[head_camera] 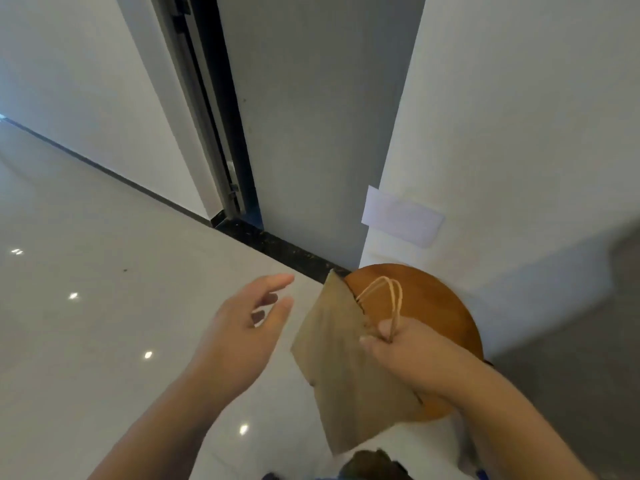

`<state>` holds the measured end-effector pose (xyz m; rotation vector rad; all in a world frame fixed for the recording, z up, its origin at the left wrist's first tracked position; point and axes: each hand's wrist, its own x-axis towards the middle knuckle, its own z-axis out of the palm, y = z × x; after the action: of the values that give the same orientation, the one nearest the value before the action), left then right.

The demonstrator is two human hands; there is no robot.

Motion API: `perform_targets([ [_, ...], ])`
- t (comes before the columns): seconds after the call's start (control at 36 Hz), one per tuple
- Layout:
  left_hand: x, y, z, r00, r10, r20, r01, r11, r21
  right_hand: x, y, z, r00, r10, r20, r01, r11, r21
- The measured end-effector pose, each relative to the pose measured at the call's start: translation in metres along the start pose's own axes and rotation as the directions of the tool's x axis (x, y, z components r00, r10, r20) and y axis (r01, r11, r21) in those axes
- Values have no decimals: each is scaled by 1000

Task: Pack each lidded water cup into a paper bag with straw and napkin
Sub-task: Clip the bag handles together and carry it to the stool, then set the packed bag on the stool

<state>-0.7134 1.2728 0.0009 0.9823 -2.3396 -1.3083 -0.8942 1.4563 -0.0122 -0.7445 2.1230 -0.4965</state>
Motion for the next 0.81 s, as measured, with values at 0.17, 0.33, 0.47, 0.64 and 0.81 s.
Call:
perform_targets([
  [0.17, 62, -21, -22, 999, 47, 13, -46, 995, -93, 78, 9, 10, 958, 190, -214, -134, 958, 253],
  [0.33, 140, -13, -47, 996, 75, -55, -82, 985, -150, 161, 29, -3, 882, 341, -325, -183, 884, 430],
  [0.47, 198, 7, -62, 987, 107, -119, -124, 982, -145, 241, 51, -23, 851, 403, -337, -234, 865, 443],
  [0.64, 261, 14, -54, 991, 83, -108, -98, 985, -144, 343, 71, -50, 826, 465, -319, -298, 840, 454],
  [0.81, 313, 5, -53, 996, 35, -82, -40, 997, -67, 411, 96, -69, 778, 559, -288, -402, 794, 456],
])
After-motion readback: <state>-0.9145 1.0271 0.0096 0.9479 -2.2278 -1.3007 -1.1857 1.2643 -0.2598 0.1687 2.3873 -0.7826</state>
